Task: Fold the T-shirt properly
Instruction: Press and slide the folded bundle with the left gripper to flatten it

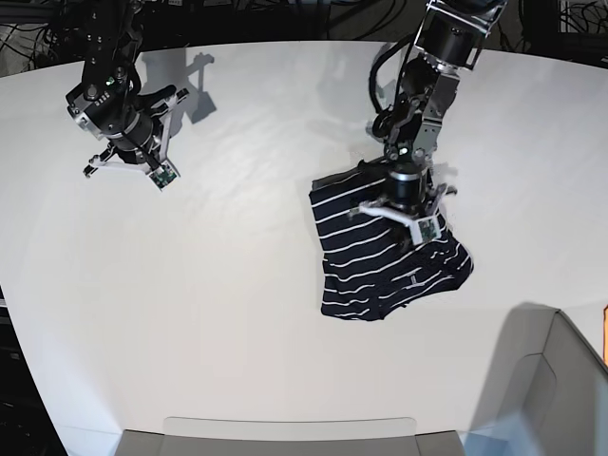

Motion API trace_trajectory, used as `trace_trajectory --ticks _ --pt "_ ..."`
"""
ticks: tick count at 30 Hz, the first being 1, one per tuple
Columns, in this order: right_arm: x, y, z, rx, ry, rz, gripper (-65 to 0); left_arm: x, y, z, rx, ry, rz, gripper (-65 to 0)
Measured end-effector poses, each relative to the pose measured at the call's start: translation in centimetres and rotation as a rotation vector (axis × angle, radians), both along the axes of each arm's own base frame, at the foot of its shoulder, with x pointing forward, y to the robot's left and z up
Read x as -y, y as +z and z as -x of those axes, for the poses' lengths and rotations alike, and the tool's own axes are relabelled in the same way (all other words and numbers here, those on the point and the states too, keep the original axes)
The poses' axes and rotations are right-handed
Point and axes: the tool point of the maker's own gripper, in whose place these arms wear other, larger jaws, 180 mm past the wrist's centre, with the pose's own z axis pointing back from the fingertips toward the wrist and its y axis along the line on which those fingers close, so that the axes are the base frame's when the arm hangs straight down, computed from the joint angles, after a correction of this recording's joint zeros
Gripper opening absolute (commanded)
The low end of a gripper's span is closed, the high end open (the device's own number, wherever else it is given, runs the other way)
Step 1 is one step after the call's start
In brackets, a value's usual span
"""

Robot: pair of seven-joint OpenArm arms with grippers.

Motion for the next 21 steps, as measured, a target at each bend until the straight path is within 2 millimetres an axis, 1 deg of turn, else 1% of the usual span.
trace_trajectory --ticks 2,4,6,8,10,12,13,18,21 --pt "0.1 0.1 -0.1 0.004 -0.003 -0.001 -65.0 0.6 1.7 -0.8 0.042 -0.006 0.015 -65.0" --pt "0.1 0.1 -0.1 0.004 -0.003 0.0 -65.0 1.0 2.9 -1.0 0.074 -0.013 0.029 -65.0" --pt "0.1 0.1 -0.1 0.003 -0.004 0.0 -65.0 1.3 2.9 -0.9 0.07 -0.004 0.041 -65.0" --pt "0.1 0.1 -0.1 0.003 -0.004 -0.001 -65.0 1.8 1.7 -0.6 0.031 -0.004 0.047 -65.0" --pt "0.2 0.1 -0.1 0.003 -0.005 0.0 -65.0 2.8 -0.8 -0.5 -0.075 -0.02 0.064 -65.0" --pt "0.2 0.1 -0.1 0.004 -0.005 0.001 -65.0 3.7 -2.8 -0.4 -0.124 -0.032 0.062 -65.0" --pt "0.2 0.1 -0.1 0.004 -0.005 0.001 -65.0 3.7 -3.8 -0.1 -0.146 -0.028 0.052 -65.0" --pt "0.0 0.0 0.0 0.002 -0.002 -0.001 -65.0 2.9 -6.3 0.8 -0.18 -0.021 0.005 -65.0" --pt "0.0 0.1 -0.1 0.003 -0.002 -0.001 -65.0 1.4 -7.9 1.4 -0.217 -0.009 -0.034 -65.0"
